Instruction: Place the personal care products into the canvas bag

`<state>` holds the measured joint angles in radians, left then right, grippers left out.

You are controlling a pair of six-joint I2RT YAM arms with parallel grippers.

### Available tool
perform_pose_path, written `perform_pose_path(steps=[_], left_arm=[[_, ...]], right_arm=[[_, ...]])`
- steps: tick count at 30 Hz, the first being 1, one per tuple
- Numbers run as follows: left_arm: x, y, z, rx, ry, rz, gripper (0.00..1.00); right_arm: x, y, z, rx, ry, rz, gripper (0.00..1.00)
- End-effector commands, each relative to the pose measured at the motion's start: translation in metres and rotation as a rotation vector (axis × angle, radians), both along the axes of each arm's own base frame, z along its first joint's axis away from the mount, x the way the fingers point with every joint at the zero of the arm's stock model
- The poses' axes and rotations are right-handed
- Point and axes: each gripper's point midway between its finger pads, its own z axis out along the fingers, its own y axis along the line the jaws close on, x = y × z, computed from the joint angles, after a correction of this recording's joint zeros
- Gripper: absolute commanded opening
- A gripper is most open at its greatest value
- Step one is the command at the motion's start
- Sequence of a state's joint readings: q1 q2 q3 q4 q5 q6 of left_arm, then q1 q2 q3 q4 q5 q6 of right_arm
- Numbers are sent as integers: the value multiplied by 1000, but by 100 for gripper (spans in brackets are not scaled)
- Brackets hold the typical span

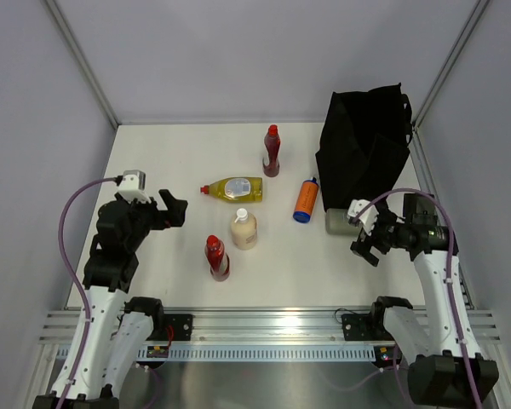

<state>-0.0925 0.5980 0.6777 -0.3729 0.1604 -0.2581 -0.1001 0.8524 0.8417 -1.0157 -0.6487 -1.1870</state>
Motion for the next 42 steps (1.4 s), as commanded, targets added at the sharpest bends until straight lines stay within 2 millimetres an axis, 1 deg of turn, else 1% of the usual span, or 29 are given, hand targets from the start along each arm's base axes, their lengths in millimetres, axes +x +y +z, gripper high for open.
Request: perform_pose_path(steps=[1, 2, 3, 5, 7, 8, 10, 11, 13, 16, 18, 19, 21, 24, 25, 26, 27, 28, 31, 32, 35, 36, 38, 39, 40, 41, 42], left_arm=[[5, -8, 14, -5, -53, -46, 99], [5, -9, 13, -6, -51, -49, 99], [5, -9, 13, -7, -49, -52, 99], [6, -9, 13, -5, -47, -51, 99], [5, -9, 14, -4, -53, -53, 99], [5, -9, 14, -4, -55, -53, 99], [4, -10, 15, -6, -59, -57, 99], [4, -10, 15, -5, -60, -62, 99], [4, -11, 15, -4, -62, -64, 99], [4, -12, 15, -5, -62, -68, 99], [4, -13, 16, -7, -64, -76, 99], [4, -13, 15, -9, -61, -74, 99], [3, -13, 16, -10, -64, -78, 99], [3, -14, 16, -11, -64, -81, 99], [3, -14, 15, -10, -62, -81, 99], [3, -14, 16, -11, -64, -83, 99], [3, -14, 15, -11, -62, -83, 99], [3, -14, 16, -11, -62, -83, 99], [2, -16, 16, -15, -67, -96, 99], [3, -17, 17, -16, -70, -99, 99], [3, -17, 17, -16, -71, -99, 99], [3, -17, 17, -16, -70, -101, 99], [3, -18, 15, -17, -63, -104, 99], [3, -18, 16, -15, -67, -104, 99], [3, -18, 16, -15, -65, -104, 99], [3, -17, 16, -15, -69, -103, 99], [3, -18, 16, -16, -68, -105, 99]], right_arm=[[30, -17, -24, -163, -70, 29, 100], [49, -33, -38, -265, -102, -24, 99], [56, -29, -46, -313, -119, -8, 100], [70, -35, -63, -387, -135, -18, 99], [77, -34, -71, -398, -137, -20, 100], [85, -35, -78, -410, -149, -31, 100], [98, -42, -82, -475, -193, -67, 99], [106, -42, -86, -477, -207, -80, 100], [109, -40, -87, -466, -206, -90, 100], [109, -34, -87, -458, -220, -62, 99], [109, -32, -83, -472, -228, -32, 100], [108, -27, -79, -457, -225, -4, 99], [107, -24, -77, -467, -241, 50, 99], [104, -16, -80, -492, -257, 178, 100], [100, -11, -88, -484, -230, 224, 100], [92, -11, -95, -506, -183, 306, 100], [88, -11, -102, -507, -140, 328, 100], [91, -10, -112, -505, -104, 336, 99], [108, -18, -128, -559, -100, 317, 100], [109, -19, -131, -560, -83, 311, 100], [107, -16, -140, -536, 14, 335, 99], [99, -12, -144, -513, 68, 371, 98], [92, -9, -147, -494, 111, 411, 93], [87, -3, -148, -458, 136, 433, 88], [75, -2, -146, -438, 202, 466, 84], [70, 0, -145, -424, 230, 482, 70], [62, 4, -144, -395, 256, 504, 63]])
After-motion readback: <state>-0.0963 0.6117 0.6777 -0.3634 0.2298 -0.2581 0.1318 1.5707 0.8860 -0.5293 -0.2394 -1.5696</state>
